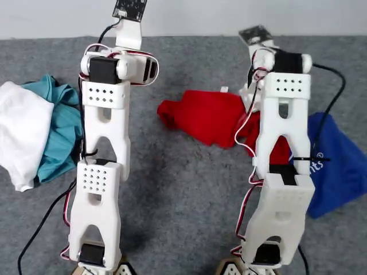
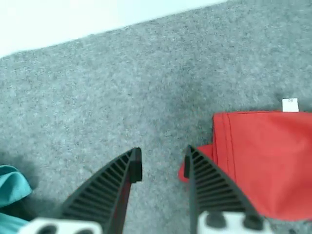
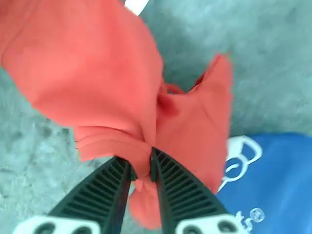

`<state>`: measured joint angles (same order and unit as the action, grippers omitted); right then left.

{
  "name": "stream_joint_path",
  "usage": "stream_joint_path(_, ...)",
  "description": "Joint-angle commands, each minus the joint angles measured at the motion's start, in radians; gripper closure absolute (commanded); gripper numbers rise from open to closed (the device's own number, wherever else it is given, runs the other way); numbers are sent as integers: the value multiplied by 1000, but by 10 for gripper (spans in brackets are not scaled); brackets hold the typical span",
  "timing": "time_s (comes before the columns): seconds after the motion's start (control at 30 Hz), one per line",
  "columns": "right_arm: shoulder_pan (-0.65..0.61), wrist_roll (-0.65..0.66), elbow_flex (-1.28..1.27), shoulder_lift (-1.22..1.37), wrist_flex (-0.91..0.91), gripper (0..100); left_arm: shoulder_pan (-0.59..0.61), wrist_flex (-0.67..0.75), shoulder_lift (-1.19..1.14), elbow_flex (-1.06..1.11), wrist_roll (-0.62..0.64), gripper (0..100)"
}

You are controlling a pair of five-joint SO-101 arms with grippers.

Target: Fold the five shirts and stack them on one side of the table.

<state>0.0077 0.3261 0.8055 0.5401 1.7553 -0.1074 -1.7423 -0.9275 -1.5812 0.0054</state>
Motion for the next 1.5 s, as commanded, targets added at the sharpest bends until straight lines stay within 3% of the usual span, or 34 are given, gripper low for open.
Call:
stream_joint_path(0.0,76,-66,-23,-61,39,987,-14,-11,-20,28,-9,849)
stream_joint_path(0.27,278,-84,-155,-71,42,987,-147,-3,-184,122,-9,848)
stream_joint_path(0.43,280,-35,-373,-67,38,966,-250,-3,-193,94,-11,848)
stream_joint_path(0.63,282,-49,-404,-151,42,816,-293,-3,-276,105,-12,848)
stream_joint_path(0.97,285,-49,-407,-518,41,809,-272,23,-400,105,-15,862)
stream_joint_path(1.1,286,-49,-407,-605,39,809,-222,26,-400,105,-78,983)
stream_joint_path(1.2,286,-49,-420,-622,39,809,-130,20,-400,105,-140,987)
stream_joint_path(1.47,216,-44,-647,-616,36,809,149,-11,-400,61,-118,987)
